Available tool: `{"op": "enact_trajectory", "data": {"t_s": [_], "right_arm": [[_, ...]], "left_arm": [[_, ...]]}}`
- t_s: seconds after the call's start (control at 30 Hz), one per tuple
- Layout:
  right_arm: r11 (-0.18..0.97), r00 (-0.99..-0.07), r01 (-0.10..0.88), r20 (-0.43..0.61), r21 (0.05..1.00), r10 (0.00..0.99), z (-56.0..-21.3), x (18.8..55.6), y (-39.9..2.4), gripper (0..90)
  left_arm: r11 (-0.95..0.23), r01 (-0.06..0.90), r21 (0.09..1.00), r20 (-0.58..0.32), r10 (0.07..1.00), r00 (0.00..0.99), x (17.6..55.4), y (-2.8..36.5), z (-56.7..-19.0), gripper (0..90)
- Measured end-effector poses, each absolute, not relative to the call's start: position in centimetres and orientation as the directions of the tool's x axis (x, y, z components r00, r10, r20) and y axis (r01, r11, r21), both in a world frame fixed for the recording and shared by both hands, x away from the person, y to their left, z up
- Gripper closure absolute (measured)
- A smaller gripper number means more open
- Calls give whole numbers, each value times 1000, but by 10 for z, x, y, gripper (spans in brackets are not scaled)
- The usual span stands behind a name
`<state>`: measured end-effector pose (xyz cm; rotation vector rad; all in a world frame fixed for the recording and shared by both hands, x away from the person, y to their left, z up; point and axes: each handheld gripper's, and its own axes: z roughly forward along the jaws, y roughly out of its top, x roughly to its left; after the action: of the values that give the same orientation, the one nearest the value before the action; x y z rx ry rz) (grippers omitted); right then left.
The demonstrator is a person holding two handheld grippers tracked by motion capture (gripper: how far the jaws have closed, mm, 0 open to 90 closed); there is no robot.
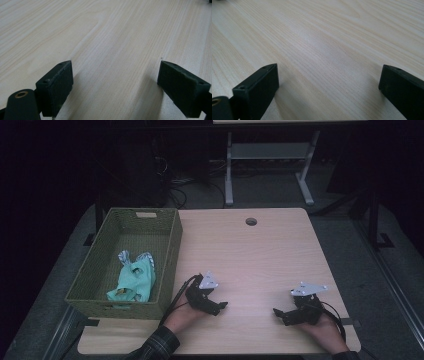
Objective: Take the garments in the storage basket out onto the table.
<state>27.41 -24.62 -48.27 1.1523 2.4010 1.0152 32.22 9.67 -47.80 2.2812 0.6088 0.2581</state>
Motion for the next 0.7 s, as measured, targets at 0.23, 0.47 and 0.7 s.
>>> {"op": "enact_trajectory", "data": {"t_s": [0.23,0.47,0.7], "right_arm": [[433,-638,565,39,703,769,-483,274,-246,23],[432,-638,565,40,703,769,-483,274,-246,24],[431,-638,564,40,704,769,-483,274,-246,24]], "left_arm": [[-638,353,685,3,487,874,324,95,-474,125],[-646,375,664,-3,500,866,327,98,-470,130],[-614,402,679,-26,527,849,328,102,-467,131]]}}
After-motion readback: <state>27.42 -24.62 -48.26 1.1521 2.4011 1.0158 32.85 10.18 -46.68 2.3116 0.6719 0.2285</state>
